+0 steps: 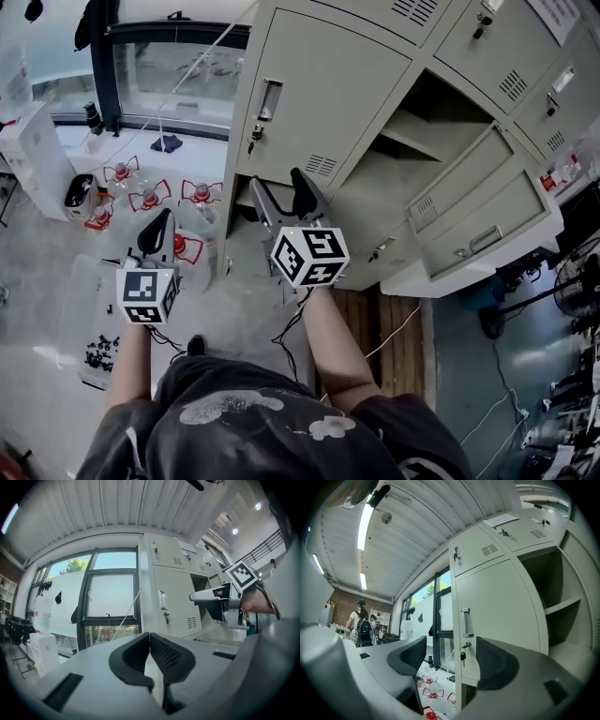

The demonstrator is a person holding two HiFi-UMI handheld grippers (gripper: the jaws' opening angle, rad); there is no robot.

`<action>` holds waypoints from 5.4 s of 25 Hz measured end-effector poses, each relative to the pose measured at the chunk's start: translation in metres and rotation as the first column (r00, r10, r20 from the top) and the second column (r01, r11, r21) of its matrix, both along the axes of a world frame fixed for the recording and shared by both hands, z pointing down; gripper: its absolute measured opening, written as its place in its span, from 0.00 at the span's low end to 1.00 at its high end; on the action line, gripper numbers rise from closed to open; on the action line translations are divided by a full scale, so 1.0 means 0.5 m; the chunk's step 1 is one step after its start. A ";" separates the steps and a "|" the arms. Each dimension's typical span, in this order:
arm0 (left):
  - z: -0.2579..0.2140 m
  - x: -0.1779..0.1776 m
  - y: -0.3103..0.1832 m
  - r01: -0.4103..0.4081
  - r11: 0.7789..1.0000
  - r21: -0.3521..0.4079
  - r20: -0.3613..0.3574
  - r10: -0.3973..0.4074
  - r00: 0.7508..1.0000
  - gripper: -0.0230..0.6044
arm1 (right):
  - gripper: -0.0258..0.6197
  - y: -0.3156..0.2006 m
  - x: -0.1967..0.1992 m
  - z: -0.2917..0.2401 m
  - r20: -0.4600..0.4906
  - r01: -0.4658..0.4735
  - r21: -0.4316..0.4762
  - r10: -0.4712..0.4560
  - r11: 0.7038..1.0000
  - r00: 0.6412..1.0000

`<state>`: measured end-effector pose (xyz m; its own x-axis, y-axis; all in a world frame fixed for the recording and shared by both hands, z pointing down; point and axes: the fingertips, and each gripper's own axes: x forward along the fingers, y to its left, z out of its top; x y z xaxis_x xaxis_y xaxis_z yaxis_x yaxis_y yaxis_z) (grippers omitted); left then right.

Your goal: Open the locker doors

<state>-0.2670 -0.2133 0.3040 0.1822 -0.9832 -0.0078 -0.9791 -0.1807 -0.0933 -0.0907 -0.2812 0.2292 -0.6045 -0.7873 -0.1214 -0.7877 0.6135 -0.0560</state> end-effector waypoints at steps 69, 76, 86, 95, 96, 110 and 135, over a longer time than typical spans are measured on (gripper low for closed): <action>0.008 -0.017 -0.236 -0.390 0.921 -0.007 -0.094 0.388 0.917 0.05 | 0.25 -0.112 -0.071 -0.065 -0.082 -0.389 -0.038 0.385 0.920 0.919; 0.001 0.037 -0.200 -0.367 0.930 0.002 -0.082 0.366 0.927 0.05 | 0.25 -0.064 -0.043 -0.062 -0.085 -0.309 -0.038 0.305 0.950 0.949; -0.015 0.127 -0.108 -0.275 0.962 -0.004 -0.071 0.274 0.959 0.05 | 0.26 0.012 0.037 -0.062 -0.077 -0.156 -0.039 0.153 0.987 0.985; -0.005 0.193 -0.018 -0.228 0.973 -0.027 -0.044 0.226 0.973 0.05 | 0.31 0.072 0.115 -0.060 -0.077 -0.119 0.005 0.119 0.993 0.990; -0.006 0.200 -0.012 -0.226 0.974 -0.027 -0.042 0.225 0.974 0.05 | 0.31 0.077 0.126 -0.060 -0.069 -0.119 0.003 0.119 0.993 0.990; -0.027 0.317 0.054 -0.230 0.973 0.001 -0.048 0.230 0.972 0.05 | 0.33 0.136 0.264 -0.058 -0.034 -0.128 -0.014 0.127 0.992 0.991; 0.050 0.329 0.193 -0.198 0.977 -0.076 -0.055 0.194 0.979 0.05 | 0.16 0.172 0.417 -0.041 0.048 -0.251 -0.004 0.251 0.968 0.967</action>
<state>-0.1028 -0.1167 0.3290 0.3730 -0.9261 0.0567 -0.9267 -0.3749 -0.0256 0.1179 -0.1954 0.2088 -0.3813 -0.9127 -0.1473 -0.9129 0.3968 -0.0958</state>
